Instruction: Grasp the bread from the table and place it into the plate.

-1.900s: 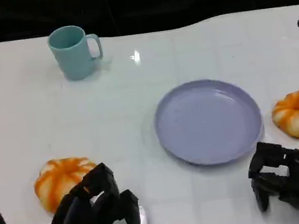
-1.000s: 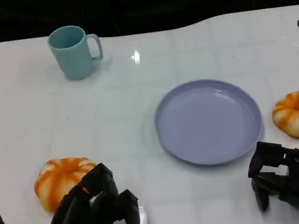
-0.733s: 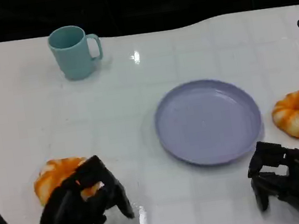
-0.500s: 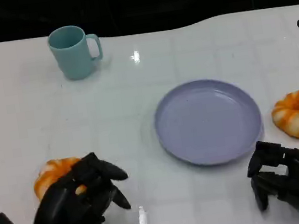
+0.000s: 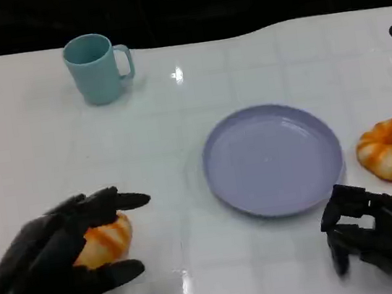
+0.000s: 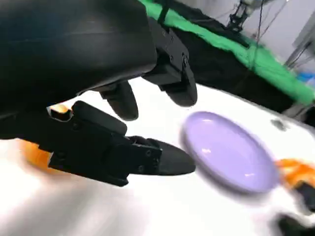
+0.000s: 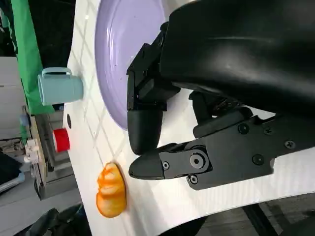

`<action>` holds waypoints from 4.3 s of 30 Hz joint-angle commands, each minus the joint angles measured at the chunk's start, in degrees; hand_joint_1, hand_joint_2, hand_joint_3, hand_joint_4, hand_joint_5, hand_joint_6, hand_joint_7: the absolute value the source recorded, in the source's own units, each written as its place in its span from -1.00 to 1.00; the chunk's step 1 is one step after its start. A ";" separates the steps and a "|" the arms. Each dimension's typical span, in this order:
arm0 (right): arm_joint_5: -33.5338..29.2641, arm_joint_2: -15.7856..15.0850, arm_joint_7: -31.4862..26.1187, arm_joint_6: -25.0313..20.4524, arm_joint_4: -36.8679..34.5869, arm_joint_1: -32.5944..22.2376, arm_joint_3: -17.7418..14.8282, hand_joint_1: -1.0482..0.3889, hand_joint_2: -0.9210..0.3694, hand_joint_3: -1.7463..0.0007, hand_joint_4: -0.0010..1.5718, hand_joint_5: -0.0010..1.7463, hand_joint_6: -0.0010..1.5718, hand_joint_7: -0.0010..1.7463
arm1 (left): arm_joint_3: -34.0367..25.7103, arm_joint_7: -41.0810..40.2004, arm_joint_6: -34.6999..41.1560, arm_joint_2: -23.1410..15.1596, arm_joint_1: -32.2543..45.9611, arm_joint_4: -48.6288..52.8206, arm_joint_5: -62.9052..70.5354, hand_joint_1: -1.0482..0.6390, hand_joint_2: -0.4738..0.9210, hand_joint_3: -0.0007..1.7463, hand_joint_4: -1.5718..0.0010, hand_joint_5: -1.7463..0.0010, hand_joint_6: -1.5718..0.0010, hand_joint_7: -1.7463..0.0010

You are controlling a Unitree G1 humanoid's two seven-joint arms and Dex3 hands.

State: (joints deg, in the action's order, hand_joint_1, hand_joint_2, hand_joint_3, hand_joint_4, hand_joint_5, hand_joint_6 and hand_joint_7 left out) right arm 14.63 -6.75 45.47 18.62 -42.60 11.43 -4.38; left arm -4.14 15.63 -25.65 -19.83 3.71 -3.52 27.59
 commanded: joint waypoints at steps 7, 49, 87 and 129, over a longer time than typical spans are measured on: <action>-0.49 -0.56 -0.82 -1.59 0.03 -0.80 0.27 -0.36 -1.00 0.78 -0.07 1.00 -0.13 0.73 | 2.36 -8.65 3.00 -5.52 -0.21 -4.31 13.54 -0.46 1.00 -0.85 0.69 0.46 0.45 0.95; -0.31 -0.92 -1.32 -1.85 1.54 -1.61 0.62 -0.38 -1.00 0.76 -0.10 1.00 -0.08 0.62 | 24.13 -3.31 19.92 -8.78 -19.94 21.28 25.36 -0.08 0.88 -0.96 0.78 0.89 0.65 0.96; -0.44 -0.89 -1.52 -2.28 1.82 -1.77 0.60 -0.36 -1.00 0.76 -0.10 1.00 -0.11 0.66 | 22.91 -39.31 2.21 -6.52 -25.80 37.26 15.76 0.06 0.33 0.44 0.06 -1.00 0.31 -1.00; 1.99 -1.03 4.58 2.08 -5.02 0.16 -2.28 -0.33 -1.00 0.75 -0.08 1.00 -0.14 0.68 | 34.79 -35.06 -1.62 20.25 -57.43 62.47 14.34 -0.08 0.42 0.34 -0.20 -1.00 0.09 -1.00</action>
State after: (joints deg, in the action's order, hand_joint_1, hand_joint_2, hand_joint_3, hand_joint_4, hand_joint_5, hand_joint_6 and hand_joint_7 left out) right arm 16.60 -7.17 50.45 21.74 -46.41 12.25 -6.15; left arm 29.47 -17.68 -27.87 -0.55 -51.24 57.94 40.91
